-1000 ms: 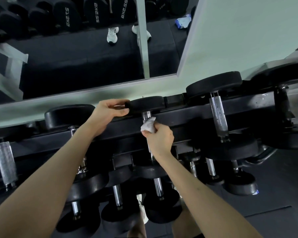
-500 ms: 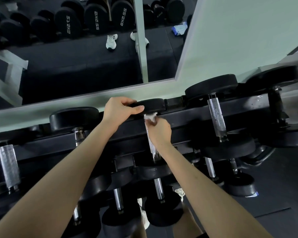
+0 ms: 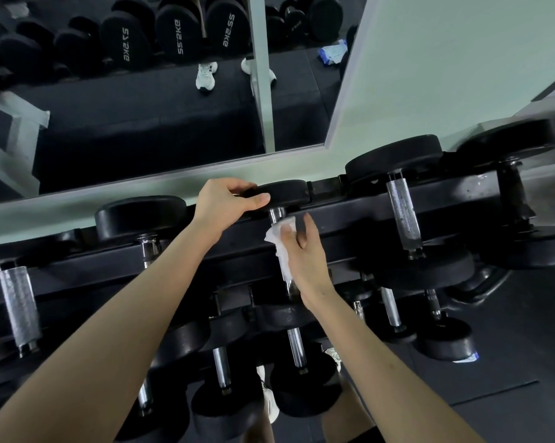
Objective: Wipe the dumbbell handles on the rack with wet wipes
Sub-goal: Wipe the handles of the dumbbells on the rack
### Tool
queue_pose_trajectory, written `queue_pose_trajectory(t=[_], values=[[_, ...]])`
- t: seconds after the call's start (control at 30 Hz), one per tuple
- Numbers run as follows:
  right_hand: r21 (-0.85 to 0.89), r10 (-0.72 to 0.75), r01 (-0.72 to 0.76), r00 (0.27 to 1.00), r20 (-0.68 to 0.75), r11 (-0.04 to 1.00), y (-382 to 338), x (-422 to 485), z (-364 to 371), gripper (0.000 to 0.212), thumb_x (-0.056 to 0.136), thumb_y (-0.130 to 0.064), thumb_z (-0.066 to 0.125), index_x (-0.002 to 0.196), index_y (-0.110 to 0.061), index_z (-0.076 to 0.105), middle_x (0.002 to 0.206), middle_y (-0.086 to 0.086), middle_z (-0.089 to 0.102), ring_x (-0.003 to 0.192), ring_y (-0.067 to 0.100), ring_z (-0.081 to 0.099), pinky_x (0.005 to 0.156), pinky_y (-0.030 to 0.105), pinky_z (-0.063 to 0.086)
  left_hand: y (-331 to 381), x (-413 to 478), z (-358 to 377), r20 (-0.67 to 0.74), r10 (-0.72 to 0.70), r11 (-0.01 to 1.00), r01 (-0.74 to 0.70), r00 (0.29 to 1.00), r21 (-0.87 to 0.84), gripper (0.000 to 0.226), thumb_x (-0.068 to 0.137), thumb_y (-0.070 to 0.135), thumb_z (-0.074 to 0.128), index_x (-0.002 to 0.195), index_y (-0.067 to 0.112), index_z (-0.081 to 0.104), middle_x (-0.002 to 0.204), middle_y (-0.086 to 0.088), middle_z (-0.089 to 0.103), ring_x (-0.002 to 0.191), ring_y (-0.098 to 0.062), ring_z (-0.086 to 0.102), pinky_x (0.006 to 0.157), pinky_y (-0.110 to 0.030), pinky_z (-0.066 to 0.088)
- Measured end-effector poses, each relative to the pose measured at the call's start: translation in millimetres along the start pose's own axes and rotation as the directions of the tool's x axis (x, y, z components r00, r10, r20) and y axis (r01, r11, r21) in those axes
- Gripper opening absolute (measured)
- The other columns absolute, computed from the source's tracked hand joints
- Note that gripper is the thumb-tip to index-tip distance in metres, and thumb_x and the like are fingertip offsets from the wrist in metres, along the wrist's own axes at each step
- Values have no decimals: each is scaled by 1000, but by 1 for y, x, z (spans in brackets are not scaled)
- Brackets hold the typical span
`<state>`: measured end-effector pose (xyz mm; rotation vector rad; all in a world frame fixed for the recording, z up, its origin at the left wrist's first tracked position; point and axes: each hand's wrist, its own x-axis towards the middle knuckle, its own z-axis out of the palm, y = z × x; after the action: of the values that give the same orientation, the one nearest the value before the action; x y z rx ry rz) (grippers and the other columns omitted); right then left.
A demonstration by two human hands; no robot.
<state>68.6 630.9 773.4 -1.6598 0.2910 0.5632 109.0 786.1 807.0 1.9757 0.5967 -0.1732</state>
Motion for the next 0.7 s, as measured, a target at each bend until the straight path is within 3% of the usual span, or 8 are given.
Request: queue_pose_trajectory(t=[0.1, 0.23, 0.37, 0.5, 0.7], values=[[-333, -110, 73, 989, -96, 940, 3, 2, 16, 42, 98, -30, 45, 138, -21, 43, 118, 1, 64, 106, 12, 57, 88, 26, 43, -1, 0, 1, -3, -4, 1000, 4, 1000, -14, 40, 69, 31, 81, 105, 17, 70, 96, 11, 68, 90, -2, 60, 68, -10, 40], [-607, -155, 26, 975, -161, 794, 5, 10, 28, 54, 97, -37, 45, 146, -18, 31, 128, 7, 60, 112, 21, 60, 93, 28, 44, -2, 1, 1, -2, -5, 1000, 5, 1000, -21, 42, 70, 32, 81, 108, 19, 70, 99, 12, 67, 93, -3, 59, 67, -9, 38], [-647, -175, 13, 967, -186, 762, 7, 15, 34, 62, 94, -42, 49, 145, -12, 30, 129, 6, 58, 112, 23, 59, 92, 32, 46, -2, 1, 2, -10, -1, 1000, 1, 1000, -16, 43, 69, 33, 81, 108, 20, 69, 98, 14, 66, 94, -2, 58, 68, -9, 37], [-682, -226, 33, 954, -196, 730, 9, 26, 38, 46, 98, -38, 43, 134, -10, 43, 116, 6, 65, 98, 20, 65, 81, 28, 50, -3, 1, 3, -22, 2, 1000, -2, 1000, -11, 43, 70, 33, 80, 108, 20, 69, 96, 14, 65, 94, -3, 58, 69, -11, 38], [-652, -179, 65, 978, -110, 755, 12, 8, 13, 33, 100, -29, 40, 121, -10, 56, 102, 12, 68, 98, 27, 63, 84, 34, 48, 2, -2, 1, -19, -8, 1000, 8, 1000, -7, 40, 69, 33, 81, 105, 18, 70, 91, 15, 65, 90, -2, 59, 69, -11, 40]])
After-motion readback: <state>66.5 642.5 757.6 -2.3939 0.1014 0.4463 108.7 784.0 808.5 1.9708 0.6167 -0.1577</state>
